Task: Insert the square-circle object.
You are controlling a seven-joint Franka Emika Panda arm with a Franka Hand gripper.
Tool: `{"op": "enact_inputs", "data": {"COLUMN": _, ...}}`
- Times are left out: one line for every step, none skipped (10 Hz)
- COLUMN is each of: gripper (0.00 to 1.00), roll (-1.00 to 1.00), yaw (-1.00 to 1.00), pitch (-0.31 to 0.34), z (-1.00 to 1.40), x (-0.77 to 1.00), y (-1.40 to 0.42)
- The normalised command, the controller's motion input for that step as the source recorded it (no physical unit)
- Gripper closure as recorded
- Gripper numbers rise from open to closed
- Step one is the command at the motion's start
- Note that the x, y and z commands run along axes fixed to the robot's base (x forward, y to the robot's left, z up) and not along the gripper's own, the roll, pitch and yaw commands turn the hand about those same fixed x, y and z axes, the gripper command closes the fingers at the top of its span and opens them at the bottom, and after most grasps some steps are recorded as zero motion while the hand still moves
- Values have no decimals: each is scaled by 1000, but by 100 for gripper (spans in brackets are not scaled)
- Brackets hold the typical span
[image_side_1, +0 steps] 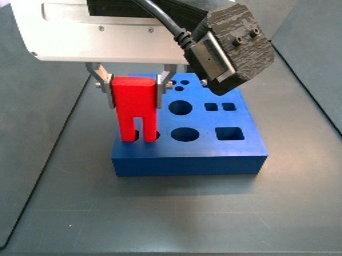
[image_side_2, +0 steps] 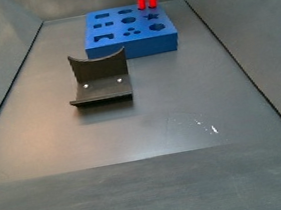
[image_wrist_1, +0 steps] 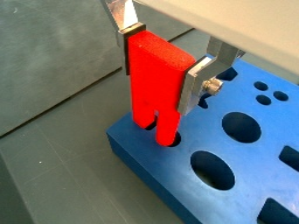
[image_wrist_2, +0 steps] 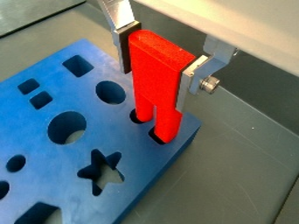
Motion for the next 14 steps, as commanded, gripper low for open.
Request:
{"op": "enact_inputs", "data": {"gripper": 100, "roll": 113, "yaw": 120, "pitch": 0, "z": -503, "x": 371, "y": 0}}
{"op": "enact_inputs", "data": {"gripper": 100, "roll": 139, "yaw": 66, "pitch": 30, "z": -497, "x": 423, "y": 0}}
{"op": "enact_inputs", "data": {"gripper": 100, "roll": 134, "yaw": 100, "pitch": 20, "z": -494, "x": 320, "y": 0}}
{"op": "enact_inputs", "data": {"gripper": 100, "roll": 106, "yaw": 97, "pitch": 0, "z": -523, "x": 237, "y": 0}}
{"op": "enact_inputs", "data": {"gripper": 100, "roll": 90, "yaw": 83, "pitch": 0, "z": -551, "x": 223, "y": 0}}
{"op": "enact_inputs", "data": {"gripper": 100, "roll": 103, "yaw": 63, "pitch": 0, "z": -606, "x": 169, "y": -43}}
{"op": "enact_inputs", "data": {"gripper": 100, "roll": 164, "yaw": 51, "pitch": -81, "z": -857, "x": 37, "y": -83}}
{"op": "enact_inputs", "data": {"gripper": 100, "roll": 149, "yaw": 43, "pitch": -66, "z": -1000, "x": 0, "y": -134}}
{"op": "enact_inputs", "data": {"gripper": 100, "roll": 120, "yaw": 57, "pitch": -30, "z": -1000, "x": 0, "y": -183}}
{"op": "enact_inputs", "data": {"gripper": 100, "roll": 127, "yaw": 54, "pitch": -20, "z": -1000, "x": 0, "y": -177}}
{"op": "enact_inputs", "data": {"gripper": 100, "roll": 123, "yaw": 0, "pitch": -10, "z": -1000, "x": 0, "y": -151}}
{"op": "enact_inputs", "data": {"gripper": 100, "roll": 96, "yaw": 6, "pitch": -11, "z": -1000, "x": 0, "y": -111}}
{"op": "enact_inputs", "data": {"gripper": 100, "roll": -86, "yaw": 0, "pitch": -129, "z": -714, "x": -60, "y": 54}}
{"op": "enact_inputs", "data": {"gripper": 100, "roll": -250, "yaw": 0, "pitch": -224, "z": -334, "x": -17, "y": 169}}
